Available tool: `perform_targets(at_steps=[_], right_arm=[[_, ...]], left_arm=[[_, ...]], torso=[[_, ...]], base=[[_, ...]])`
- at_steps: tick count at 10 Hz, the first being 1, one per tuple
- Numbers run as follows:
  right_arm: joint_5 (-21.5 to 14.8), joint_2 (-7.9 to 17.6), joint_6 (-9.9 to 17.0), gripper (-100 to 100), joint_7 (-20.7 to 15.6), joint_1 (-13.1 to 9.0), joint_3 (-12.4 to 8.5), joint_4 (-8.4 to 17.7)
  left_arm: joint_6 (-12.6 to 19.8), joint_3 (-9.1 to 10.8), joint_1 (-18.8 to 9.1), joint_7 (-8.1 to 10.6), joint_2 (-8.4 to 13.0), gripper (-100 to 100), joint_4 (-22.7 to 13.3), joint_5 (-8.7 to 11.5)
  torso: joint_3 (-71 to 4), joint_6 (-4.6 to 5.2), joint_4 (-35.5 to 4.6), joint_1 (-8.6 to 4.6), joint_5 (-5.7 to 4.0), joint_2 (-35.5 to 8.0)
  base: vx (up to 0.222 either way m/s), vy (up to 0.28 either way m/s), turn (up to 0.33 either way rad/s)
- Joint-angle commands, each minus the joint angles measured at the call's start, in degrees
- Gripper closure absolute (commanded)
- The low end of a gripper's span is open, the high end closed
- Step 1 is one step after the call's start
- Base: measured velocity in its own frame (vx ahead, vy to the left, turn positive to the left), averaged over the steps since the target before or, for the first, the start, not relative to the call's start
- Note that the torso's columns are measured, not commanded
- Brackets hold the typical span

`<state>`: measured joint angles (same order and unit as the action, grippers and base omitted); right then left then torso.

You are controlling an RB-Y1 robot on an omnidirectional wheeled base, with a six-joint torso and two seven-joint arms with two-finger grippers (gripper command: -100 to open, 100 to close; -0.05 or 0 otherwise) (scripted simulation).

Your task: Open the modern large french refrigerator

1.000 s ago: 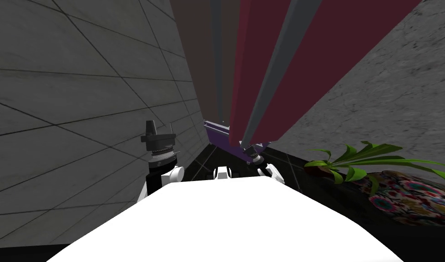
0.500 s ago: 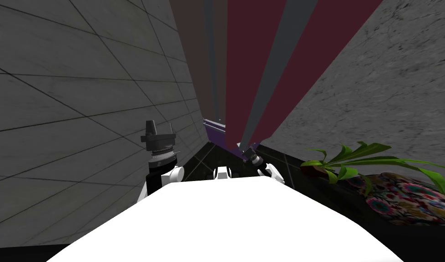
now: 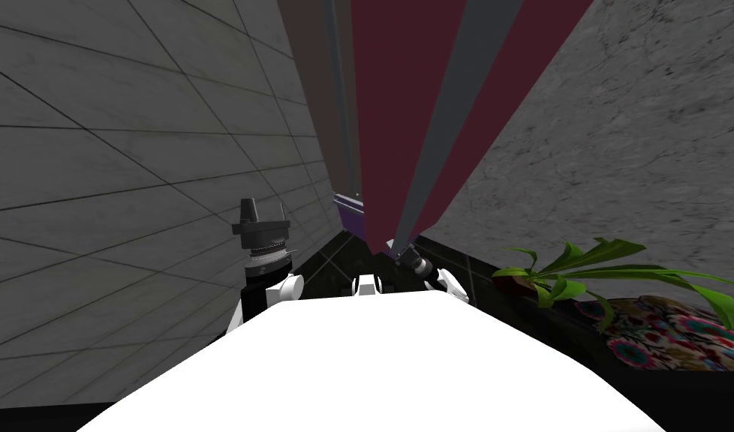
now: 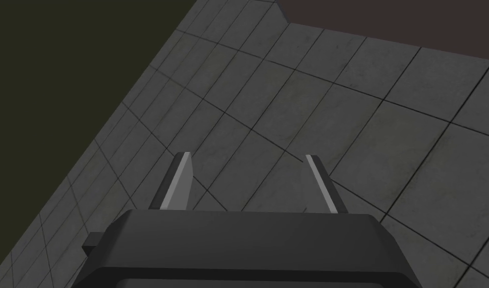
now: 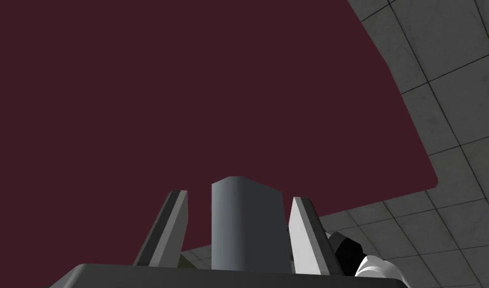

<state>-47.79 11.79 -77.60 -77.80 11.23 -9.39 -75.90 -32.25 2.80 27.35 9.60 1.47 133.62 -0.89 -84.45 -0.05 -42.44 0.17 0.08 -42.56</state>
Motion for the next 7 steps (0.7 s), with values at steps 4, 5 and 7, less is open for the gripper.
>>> perform_targets(at_steps=[4, 5, 7], right_arm=[[0.7, 3.2, 2.3, -100, 5.5, -2.8, -0.1, -2.6], [0.9, 3.7, 2.9, -100, 6.5, -3.4, -0.2, -3.0], [1.1, 4.3, 3.6, -100, 7.5, -4.0, -0.4, -3.5]], left_arm=[[0.0, -0.02, 0.0, 0.00, 0.0, 0, 0.0, 0.0], [0.0, -0.02, 0.0, 0.00, 0.0, 0, 0.0, 0.0], [0.0, -0.01, 0.0, 0.00, 0.0, 0, 0.0, 0.0]], torso=[[-0.4, -0.18, -0.1, 0.65, 0.31, 0.5], [-0.3, -0.16, -0.1, 0.45, 0.25, 0.3], [0.0, -0.07, -0.3, -0.05, 0.13, -0.2]], base=[[-0.059, 0.028, -0.012], [-0.036, 0.046, 0.024], [-0.024, 0.021, -0.014]])
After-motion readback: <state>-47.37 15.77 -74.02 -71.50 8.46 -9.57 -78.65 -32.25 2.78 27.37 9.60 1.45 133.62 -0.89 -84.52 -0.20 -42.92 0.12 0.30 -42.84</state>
